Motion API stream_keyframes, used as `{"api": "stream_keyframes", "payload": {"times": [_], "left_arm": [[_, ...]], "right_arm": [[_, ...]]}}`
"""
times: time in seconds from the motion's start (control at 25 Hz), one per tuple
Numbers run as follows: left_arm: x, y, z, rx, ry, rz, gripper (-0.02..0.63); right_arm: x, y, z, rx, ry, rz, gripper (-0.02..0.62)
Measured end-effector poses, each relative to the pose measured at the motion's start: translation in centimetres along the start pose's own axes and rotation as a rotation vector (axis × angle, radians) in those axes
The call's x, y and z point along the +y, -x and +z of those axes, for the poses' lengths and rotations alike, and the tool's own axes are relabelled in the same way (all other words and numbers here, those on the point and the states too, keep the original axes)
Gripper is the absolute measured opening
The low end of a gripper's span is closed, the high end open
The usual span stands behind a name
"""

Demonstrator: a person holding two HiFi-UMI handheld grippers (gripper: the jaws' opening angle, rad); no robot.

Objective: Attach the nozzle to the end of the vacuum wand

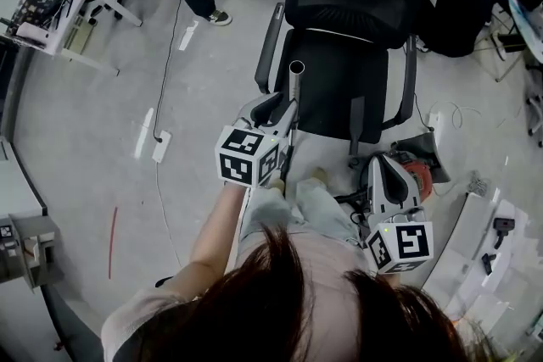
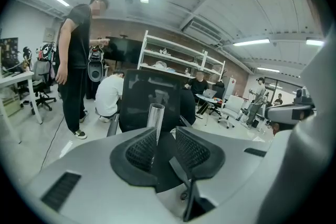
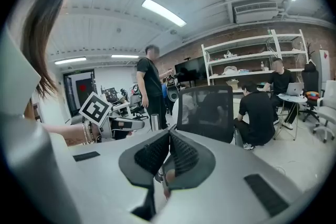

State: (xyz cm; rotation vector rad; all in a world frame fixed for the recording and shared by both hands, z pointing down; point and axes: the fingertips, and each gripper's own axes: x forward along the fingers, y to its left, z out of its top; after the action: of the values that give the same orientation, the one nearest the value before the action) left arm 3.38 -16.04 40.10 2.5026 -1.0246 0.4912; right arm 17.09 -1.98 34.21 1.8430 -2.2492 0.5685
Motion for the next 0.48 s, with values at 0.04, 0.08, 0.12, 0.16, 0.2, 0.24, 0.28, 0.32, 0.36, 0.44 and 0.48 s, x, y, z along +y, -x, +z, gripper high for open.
{"api": "stream_keyframes", "payload": {"times": [0.04, 0.08, 0.12, 0.16, 0.2, 0.24, 0.28, 0.32, 0.36, 0.44, 0.48], "left_arm": [[0.1, -0.5, -0.1, 0.005, -0.003, 0.011, 0.103], [0.2, -1.0, -0.2, 0.01, -0.004, 0.023, 0.104], [0.4, -1.5, -0.4, 0.015, -0.004, 0.036, 0.106], [0.6, -1.9, -0.6, 0.02, -0.002, 0.05, 0.107], [0.9, -2.3, -0.8, 0.022, 0.001, 0.062, 0.111], [1.1, -2.7, -0.9, 0.024, 0.003, 0.073, 0.116], [1.3, -3.1, -1.0, 0.026, 0.004, 0.082, 0.119], [1.5, -3.4, -1.2, 0.029, 0.003, 0.089, 0.124], [1.6, -3.7, -1.3, 0.032, 0.001, 0.094, 0.127], [1.7, -4.3, -1.4, 0.039, -0.005, 0.1, 0.135], [1.8, -4.6, -1.5, 0.043, -0.008, 0.102, 0.137]], "right_arm": [[-0.4, -0.1, -0.1, 0.004, 0.002, 0.005, 0.023], [-0.7, -0.3, -0.2, 0.008, 0.004, 0.011, 0.023], [-1.0, -0.4, -0.3, 0.012, 0.005, 0.015, 0.023], [-1.3, -0.5, -0.5, 0.016, 0.003, 0.016, 0.023], [-1.6, -0.6, -0.7, 0.021, -0.001, 0.016, 0.023], [-1.8, -0.7, -0.8, 0.024, -0.005, 0.017, 0.023], [-2.0, -0.9, -1.0, 0.026, -0.007, 0.019, 0.023], [-2.2, -1.0, -1.1, 0.026, -0.009, 0.021, 0.023], [-2.4, -1.0, -1.2, 0.026, -0.009, 0.022, 0.023], [-2.8, -1.1, -1.2, 0.028, -0.008, 0.022, 0.023], [-3.0, -1.1, -1.2, 0.03, -0.007, 0.019, 0.023]]}}
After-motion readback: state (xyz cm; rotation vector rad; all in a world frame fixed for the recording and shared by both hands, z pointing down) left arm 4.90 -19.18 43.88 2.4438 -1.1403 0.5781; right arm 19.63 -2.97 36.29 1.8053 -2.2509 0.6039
